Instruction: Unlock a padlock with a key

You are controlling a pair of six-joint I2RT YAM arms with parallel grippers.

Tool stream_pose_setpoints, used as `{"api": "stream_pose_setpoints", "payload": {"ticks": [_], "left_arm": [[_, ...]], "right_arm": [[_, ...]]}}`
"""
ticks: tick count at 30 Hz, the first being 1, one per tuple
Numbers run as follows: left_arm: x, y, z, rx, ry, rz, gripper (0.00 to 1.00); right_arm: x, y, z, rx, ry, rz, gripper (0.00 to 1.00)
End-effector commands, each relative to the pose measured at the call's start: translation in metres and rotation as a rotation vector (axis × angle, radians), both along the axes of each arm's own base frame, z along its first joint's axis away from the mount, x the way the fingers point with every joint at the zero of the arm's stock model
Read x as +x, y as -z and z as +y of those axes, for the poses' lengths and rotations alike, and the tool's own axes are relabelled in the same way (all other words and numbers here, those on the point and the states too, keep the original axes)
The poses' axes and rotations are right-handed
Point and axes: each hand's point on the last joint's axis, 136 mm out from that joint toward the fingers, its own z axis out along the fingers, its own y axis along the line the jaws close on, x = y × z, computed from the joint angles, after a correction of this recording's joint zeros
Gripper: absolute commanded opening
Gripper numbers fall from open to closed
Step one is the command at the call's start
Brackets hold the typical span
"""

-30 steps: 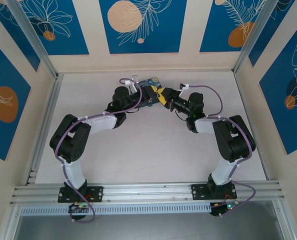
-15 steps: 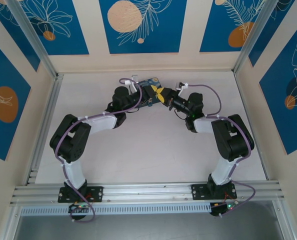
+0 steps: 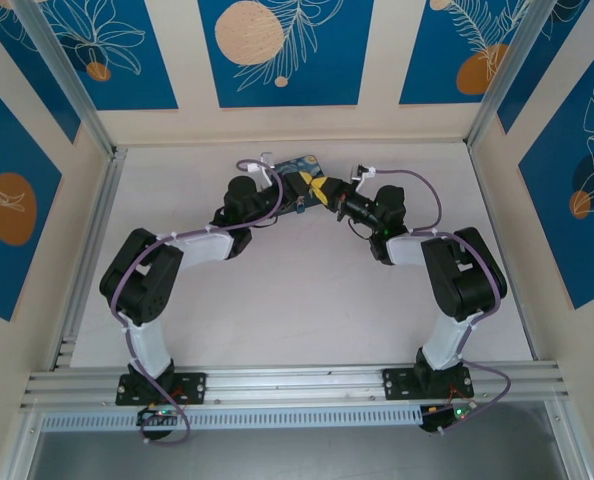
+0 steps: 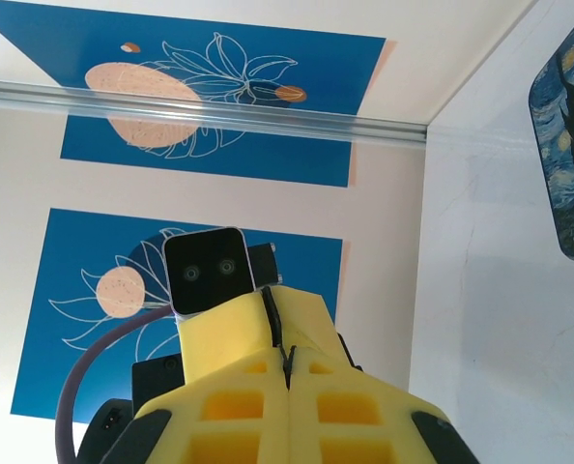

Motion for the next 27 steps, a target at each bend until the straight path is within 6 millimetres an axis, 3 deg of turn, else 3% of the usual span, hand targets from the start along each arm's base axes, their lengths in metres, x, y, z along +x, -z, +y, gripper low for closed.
{"api": "stream_pose_setpoints", "payload": {"ticks": [1,4,7,10,14,21,27], "left_arm": [[-0.006,-0.006,-0.001,-0.016,0.001,-0.022,0.0],[-0.005,-0.006,-0.001,-0.012,0.002,-0.008,0.03],[0.001,-0.005,0.014,-0.022,-0.054,0.03,0.65],[0.007,-0.005,0.046,-0.022,-0.14,0.068,0.87],[0.004,0.008,0.07,0.08,-0.16,0.156,0.98],[-0.021,0.061,0.053,0.329,0.047,0.269,1.0],[-0.029,0.107,0.048,0.382,0.11,0.345,1.0]], "right_arm": [[0.009,-0.009,-0.005,0.024,0.029,-0.028,0.0],[0.009,-0.007,-0.004,0.02,0.017,-0.03,0.0],[0.011,-0.002,-0.01,0.006,0.024,-0.019,0.0],[0.022,0.002,-0.02,-0.015,0.032,-0.006,0.0],[0.051,0.01,-0.029,-0.069,0.033,0.015,0.0],[0.134,0.025,-0.02,-0.177,0.007,0.063,0.0],[0.192,0.048,-0.004,-0.233,-0.013,0.097,0.0]]}}
